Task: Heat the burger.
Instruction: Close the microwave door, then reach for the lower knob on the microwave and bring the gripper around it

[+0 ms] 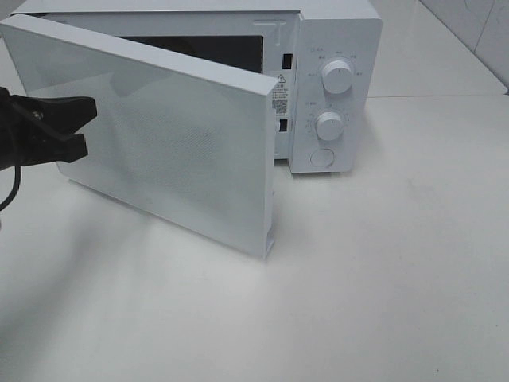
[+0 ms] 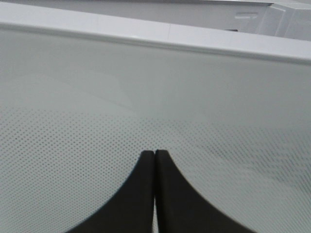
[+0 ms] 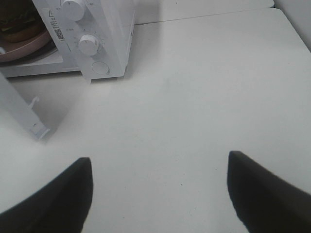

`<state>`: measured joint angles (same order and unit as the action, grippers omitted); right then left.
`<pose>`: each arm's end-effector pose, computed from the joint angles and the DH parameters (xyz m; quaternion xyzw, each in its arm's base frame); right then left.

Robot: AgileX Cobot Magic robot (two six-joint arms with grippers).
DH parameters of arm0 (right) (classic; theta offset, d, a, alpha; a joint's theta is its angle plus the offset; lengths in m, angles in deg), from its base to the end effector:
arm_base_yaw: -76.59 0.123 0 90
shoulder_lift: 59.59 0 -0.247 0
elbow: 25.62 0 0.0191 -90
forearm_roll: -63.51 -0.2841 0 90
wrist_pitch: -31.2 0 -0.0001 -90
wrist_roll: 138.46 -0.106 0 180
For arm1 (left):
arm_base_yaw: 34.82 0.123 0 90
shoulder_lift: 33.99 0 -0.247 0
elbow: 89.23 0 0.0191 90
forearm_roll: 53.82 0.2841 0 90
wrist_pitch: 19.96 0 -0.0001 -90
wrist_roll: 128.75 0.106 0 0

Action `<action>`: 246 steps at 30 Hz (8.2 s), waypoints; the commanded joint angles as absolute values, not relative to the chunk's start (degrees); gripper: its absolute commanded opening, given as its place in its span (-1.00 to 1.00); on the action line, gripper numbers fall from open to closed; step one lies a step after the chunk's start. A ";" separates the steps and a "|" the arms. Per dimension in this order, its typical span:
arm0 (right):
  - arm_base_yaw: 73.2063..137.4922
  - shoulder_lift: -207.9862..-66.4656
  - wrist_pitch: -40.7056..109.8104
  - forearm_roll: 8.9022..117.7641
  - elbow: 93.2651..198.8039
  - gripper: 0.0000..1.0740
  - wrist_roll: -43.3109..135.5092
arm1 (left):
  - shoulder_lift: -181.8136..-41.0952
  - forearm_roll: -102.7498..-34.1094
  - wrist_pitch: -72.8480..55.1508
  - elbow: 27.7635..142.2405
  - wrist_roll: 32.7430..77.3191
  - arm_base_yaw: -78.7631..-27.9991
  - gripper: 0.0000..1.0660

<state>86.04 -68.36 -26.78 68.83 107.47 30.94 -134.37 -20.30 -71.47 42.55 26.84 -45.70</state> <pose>0.0769 0.0044 0.2943 0.0093 0.8361 0.0494 0.5463 0.2882 -0.1020 0.1130 0.1974 0.7461 -0.2401 0.5888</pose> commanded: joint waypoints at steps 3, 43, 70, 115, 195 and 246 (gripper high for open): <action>85.81 -66.87 -26.50 69.23 107.42 0.37 30.83 | -136.21 -25.00 -68.72 46.10 27.82 -49.48 -1.00; 85.81 -66.87 -26.50 69.23 107.42 0.37 30.77 | -156.78 -44.14 -58.64 76.64 32.11 -64.90 -1.00; 85.81 -66.87 -26.50 69.23 107.42 0.37 30.77 | -147.89 -42.65 -30.05 73.26 34.23 -72.23 -0.74; 85.81 -66.87 -26.50 69.01 107.42 0.36 30.77 | -115.12 -60.41 34.01 66.72 51.88 -43.24 0.84; 85.87 -66.87 -26.10 69.01 107.59 0.36 30.72 | -41.44 -61.04 39.45 43.58 53.89 -36.36 0.84; 85.93 -120.90 53.66 69.29 92.29 0.36 29.45 | -41.50 -61.04 39.45 43.58 53.89 -36.36 0.84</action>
